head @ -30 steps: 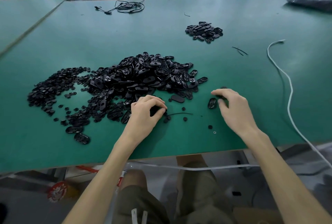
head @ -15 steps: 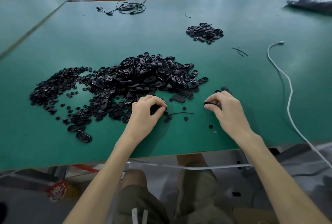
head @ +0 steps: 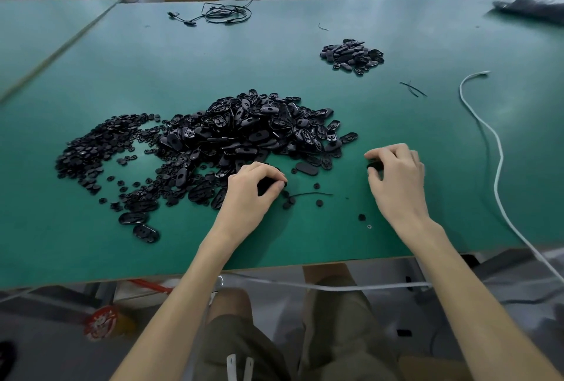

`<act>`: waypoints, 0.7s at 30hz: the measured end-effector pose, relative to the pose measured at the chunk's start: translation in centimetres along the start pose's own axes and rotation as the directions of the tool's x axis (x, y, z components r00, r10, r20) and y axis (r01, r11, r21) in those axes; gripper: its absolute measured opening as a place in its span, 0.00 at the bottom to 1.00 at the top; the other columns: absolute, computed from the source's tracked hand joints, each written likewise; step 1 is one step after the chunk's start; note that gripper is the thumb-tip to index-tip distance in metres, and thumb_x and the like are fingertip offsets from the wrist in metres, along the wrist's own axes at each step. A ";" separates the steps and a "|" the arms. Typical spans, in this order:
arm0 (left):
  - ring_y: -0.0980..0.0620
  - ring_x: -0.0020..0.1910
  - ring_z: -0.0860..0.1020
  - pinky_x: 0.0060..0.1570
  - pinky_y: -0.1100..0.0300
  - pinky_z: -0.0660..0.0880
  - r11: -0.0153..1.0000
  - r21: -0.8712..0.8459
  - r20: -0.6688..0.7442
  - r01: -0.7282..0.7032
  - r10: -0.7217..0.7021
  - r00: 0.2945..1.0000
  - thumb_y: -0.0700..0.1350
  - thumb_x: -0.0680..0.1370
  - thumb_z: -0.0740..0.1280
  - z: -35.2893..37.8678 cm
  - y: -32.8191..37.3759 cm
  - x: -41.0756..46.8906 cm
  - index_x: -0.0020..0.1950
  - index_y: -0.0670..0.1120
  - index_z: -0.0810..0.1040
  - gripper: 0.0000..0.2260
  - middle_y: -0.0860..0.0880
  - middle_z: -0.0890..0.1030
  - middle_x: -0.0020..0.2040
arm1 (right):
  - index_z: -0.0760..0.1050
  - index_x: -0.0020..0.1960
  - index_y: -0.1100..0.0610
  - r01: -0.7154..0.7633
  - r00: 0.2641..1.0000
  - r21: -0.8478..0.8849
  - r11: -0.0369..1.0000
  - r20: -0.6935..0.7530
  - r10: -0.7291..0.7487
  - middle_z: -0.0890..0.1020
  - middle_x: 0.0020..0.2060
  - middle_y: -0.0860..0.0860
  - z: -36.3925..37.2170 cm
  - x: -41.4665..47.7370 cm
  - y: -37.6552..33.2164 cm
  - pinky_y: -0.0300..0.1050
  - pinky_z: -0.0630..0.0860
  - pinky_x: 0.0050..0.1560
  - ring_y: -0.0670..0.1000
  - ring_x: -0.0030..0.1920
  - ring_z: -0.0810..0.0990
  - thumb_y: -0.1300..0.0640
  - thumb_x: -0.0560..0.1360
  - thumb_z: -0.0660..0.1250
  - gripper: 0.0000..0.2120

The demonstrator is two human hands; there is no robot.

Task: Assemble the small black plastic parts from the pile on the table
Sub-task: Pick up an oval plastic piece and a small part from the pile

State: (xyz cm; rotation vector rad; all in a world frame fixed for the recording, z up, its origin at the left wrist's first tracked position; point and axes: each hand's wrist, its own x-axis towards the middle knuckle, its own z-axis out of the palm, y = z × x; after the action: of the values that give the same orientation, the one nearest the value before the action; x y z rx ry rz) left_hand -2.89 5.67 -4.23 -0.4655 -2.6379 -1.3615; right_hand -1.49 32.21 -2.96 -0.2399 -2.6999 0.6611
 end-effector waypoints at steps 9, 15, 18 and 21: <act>0.60 0.57 0.78 0.57 0.73 0.70 1.000 -0.015 -0.015 0.002 -0.003 1.000 0.38 0.80 0.73 -0.2 0.2 -0.1 0.51 0.49 0.85 0.06 0.55 0.83 0.52 | 0.79 0.66 0.54 0.171 0.981 -0.015 0.985 0.097 -0.169 0.78 0.61 0.50 3.0 -0.2 -5.0 0.49 0.59 0.64 0.54 0.66 0.70 0.55 0.82 0.68 0.13; 0.62 0.56 0.77 0.57 0.74 0.69 1.000 -0.029 -0.031 0.003 -0.004 1.000 0.40 0.80 0.73 -0.3 0.3 -0.1 0.51 0.50 0.85 0.05 0.56 0.83 0.51 | 0.81 0.61 0.58 0.190 0.981 -0.038 0.981 0.056 -0.188 0.80 0.55 0.54 2.9 0.1 -5.1 0.49 0.66 0.63 0.57 0.59 0.76 0.58 0.83 0.67 0.09; 0.62 0.54 0.79 0.56 0.73 0.71 0.999 -0.049 -0.058 0.001 -0.004 0.998 0.41 0.81 0.72 -0.2 0.3 -0.1 0.52 0.50 0.84 0.04 0.57 0.84 0.51 | 0.81 0.60 0.59 0.206 0.976 0.063 0.976 -0.089 -0.200 0.83 0.53 0.54 1.9 -0.4 -5.4 0.50 0.75 0.60 0.56 0.54 0.80 0.61 0.84 0.65 0.08; 0.59 0.51 0.82 0.53 0.68 0.75 0.984 -0.173 -0.093 0.037 -0.054 0.994 0.41 0.82 0.71 -0.4 0.4 0.0 0.53 0.48 0.84 0.04 0.56 0.85 0.48 | 0.81 0.55 0.53 0.089 0.988 0.399 0.913 -0.153 -0.030 0.83 0.49 0.47 0.9 -0.8 -6.3 0.34 0.75 0.53 0.43 0.48 0.81 0.62 0.82 0.67 0.06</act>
State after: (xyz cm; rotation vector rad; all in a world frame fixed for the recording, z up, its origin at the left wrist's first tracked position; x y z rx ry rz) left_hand -2.73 5.57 -3.74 -0.3496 -2.4806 -1.5901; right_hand -1.54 26.08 -0.94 -0.0922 -2.3545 1.1165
